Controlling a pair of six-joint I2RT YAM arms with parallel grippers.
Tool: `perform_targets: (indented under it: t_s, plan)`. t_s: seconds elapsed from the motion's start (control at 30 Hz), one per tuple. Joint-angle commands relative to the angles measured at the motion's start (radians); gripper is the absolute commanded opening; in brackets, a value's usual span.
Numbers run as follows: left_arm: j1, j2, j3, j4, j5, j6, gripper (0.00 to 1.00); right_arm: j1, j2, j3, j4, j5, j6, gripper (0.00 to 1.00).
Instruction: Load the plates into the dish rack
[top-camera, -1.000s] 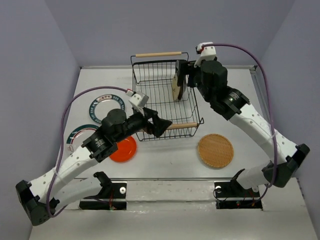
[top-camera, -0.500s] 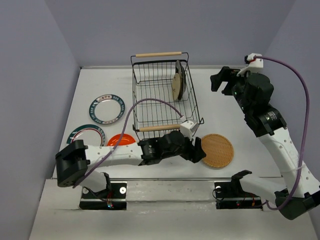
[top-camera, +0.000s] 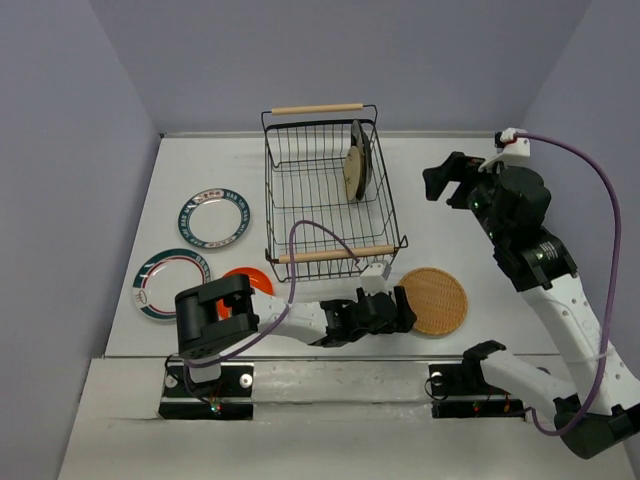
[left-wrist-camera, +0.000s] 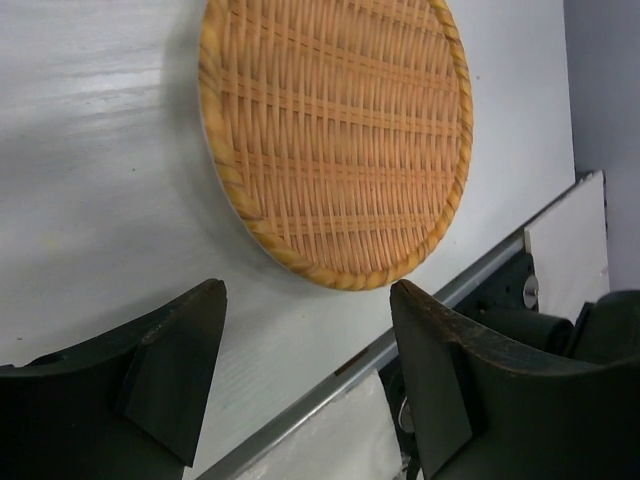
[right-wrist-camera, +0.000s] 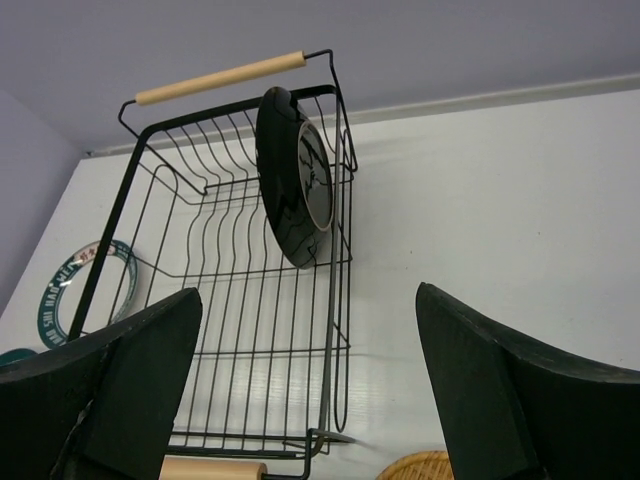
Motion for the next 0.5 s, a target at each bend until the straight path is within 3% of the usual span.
perform_targets:
  t_s: [0.0, 0.47]
  plan:
    - [-0.01, 0.024, -0.017, 0.105, -0.131, -0.127, 0.77, -0.004, -0.061, -0.008, 0.02, -0.031, 0.014, 0.93]
    - [0.008, 0.141, 0.031, 0.116, -0.171, -0.162, 0.65, -0.013, -0.101, 0.01, 0.019, -0.095, 0.009, 0.87]
